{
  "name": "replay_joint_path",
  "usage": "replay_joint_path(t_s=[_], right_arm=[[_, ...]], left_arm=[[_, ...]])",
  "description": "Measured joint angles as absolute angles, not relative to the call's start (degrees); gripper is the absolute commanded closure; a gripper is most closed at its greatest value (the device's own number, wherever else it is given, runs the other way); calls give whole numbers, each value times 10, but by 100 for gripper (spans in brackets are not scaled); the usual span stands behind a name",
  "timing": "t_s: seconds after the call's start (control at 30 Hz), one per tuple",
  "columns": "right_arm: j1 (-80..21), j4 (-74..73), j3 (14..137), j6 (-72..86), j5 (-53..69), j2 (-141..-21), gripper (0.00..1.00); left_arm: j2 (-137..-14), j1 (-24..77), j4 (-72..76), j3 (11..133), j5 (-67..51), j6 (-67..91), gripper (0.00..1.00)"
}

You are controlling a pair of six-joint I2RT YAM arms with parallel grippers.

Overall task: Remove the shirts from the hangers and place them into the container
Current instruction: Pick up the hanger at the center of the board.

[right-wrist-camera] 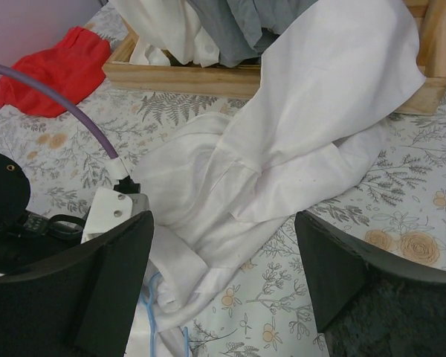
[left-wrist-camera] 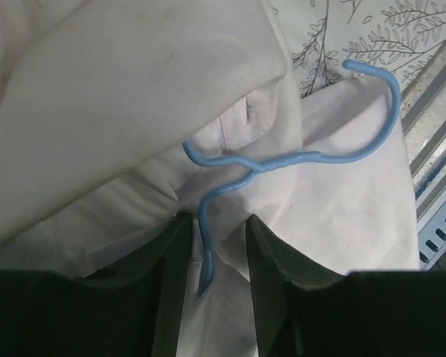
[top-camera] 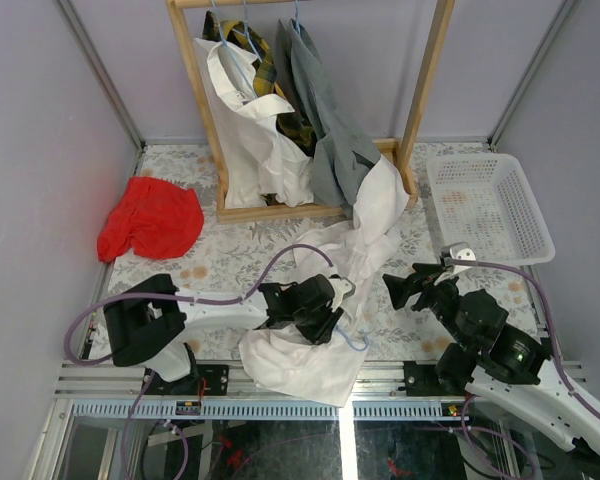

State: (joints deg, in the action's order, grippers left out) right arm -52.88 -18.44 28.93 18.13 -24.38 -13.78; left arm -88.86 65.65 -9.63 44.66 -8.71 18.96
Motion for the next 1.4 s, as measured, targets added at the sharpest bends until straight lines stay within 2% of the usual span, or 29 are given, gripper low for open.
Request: replay_joint_path(t_s=[0.1, 0.13, 0.2, 0.23, 0.43, 0.63, 0.8, 0.9, 1.0, 1.13, 1.2, 1.33, 1.37, 1.4], right_arm=[[-529, -191, 289, 195, -243, -138, 16], [-529, -192, 289, 198, -243, -138, 16], [-529, -195, 288, 205, -242, -143, 16], [-529, -195, 288, 207, -241, -147, 16], [-529, -195, 287, 209, -236, -181, 15], [-529, -188, 288, 147, -213, -212, 17], [-529, -182, 318, -25, -82, -272, 14], [-529, -177, 353, -153, -15, -312, 8], [-529, -168, 383, -259, 30, -342, 7], [-529, -160, 418, -347, 76, -384, 4], [-529, -160, 432, -374, 107, -408, 7], [-529, -175, 465, -400, 189, -473, 18], [-529, -177, 473, -403, 208, -491, 24], [-529, -177, 478, -406, 223, -510, 35]], left_arm=[[-903, 656, -91, 448, -86, 193, 62], [-904, 656, -92, 451, -86, 193, 67], [-908, 656, -96, 456, -85, 191, 94], [-911, 656, -100, 460, -85, 189, 99], [-903, 655, -128, 472, -95, 147, 100], [-729, 652, -215, 490, -105, 85, 100], [-645, 626, -314, 585, -149, 23, 100], [-637, 615, -368, 624, -174, -4, 100], [-638, 613, -420, 641, -193, -24, 100], [-643, 613, -468, 652, -203, -35, 100], [-644, 613, -483, 660, -206, -38, 100], [-644, 613, -495, 683, -206, -45, 100], [-644, 613, -500, 689, -206, -47, 100], [-644, 613, -505, 694, -206, -48, 100]])
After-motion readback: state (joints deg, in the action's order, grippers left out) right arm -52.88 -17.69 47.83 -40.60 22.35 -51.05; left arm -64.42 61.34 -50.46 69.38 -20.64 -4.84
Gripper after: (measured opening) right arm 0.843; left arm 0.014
